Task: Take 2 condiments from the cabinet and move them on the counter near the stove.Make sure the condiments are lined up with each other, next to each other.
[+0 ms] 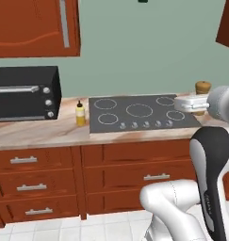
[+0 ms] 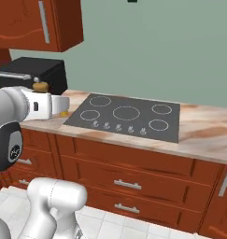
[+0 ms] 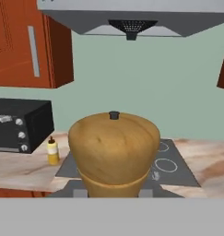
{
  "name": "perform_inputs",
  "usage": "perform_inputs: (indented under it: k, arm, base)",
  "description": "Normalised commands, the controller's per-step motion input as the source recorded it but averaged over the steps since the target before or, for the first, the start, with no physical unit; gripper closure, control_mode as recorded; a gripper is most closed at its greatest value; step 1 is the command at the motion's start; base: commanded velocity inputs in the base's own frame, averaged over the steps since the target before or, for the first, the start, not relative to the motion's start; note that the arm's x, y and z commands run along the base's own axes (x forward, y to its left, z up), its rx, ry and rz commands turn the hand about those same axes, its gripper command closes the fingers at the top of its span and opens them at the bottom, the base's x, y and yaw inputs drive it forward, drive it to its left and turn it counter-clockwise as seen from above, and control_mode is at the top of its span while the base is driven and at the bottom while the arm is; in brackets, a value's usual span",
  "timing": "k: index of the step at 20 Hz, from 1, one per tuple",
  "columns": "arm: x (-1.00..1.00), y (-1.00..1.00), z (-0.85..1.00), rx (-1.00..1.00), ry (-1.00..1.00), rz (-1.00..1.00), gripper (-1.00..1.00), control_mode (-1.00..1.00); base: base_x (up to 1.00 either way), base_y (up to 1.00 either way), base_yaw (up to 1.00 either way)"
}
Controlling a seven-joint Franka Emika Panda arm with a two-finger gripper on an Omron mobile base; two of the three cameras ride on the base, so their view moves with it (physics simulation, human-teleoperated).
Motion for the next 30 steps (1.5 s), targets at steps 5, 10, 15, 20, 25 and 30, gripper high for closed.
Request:
perform_inputs:
  k: [5, 10, 15, 20, 25, 30]
  arm:
    - [0.00, 0.00, 0.00, 0.00, 0.00, 0.00, 1.00, 1.00]
    - [0.00, 0.00, 0.00, 0.00, 0.00, 0.00, 1.00, 1.00]
    - [0.00, 0.00, 0.00, 0.00, 0.00, 0.00, 1.00, 1.00]
    - [0.00, 0.00, 0.00, 0.00, 0.00, 0.00, 1.00, 1.00]
    - [0.00, 0.00, 0.00, 0.00, 0.00, 0.00, 1.00, 1.00]
    - [0.00, 0.00, 0.00, 0.00, 0.00, 0.00, 1.00, 1.00]
  base:
    - [0.04, 0.82, 0.00]
    - [0.09, 0.69, -0.01]
    - [0.27, 0.51, -0.04]
    - [0.39, 0.40, -0.05]
    - [0.46, 0.37, -0.05]
    - [0.51, 0.32, -0.04]
